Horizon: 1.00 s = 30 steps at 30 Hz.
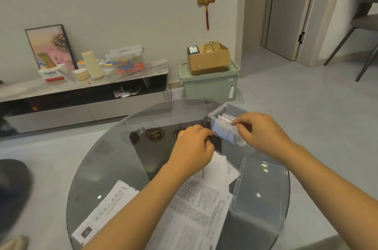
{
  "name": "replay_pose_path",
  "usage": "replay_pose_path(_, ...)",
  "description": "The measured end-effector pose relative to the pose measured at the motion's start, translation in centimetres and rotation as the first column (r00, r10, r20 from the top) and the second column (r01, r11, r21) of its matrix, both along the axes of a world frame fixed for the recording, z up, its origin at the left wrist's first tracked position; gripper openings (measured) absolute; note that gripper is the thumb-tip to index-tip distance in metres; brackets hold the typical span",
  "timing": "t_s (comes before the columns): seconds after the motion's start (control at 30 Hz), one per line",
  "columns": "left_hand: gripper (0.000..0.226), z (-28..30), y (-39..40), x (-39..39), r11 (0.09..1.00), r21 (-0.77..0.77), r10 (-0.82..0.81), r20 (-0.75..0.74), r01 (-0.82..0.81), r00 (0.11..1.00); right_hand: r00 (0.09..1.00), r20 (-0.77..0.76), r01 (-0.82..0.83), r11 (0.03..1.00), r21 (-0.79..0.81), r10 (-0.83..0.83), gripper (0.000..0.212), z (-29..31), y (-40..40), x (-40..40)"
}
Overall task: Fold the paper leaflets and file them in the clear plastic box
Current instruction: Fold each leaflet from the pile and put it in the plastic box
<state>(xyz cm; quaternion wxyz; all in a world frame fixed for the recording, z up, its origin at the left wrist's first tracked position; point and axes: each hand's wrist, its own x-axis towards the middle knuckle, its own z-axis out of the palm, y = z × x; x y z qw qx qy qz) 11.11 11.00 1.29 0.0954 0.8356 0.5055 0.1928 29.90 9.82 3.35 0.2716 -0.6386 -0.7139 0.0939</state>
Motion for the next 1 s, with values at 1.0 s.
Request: replay_pose_path(1.0, 0.068, -6.6, -8.1, -8.0, 0.947, -0.322, -0.100, -0.324, -0.010, 0.941, 0.720, 0.328, -0.469, 0.777, -0.420, 0.612, 0.061, -6.5, -4.9, -5.6)
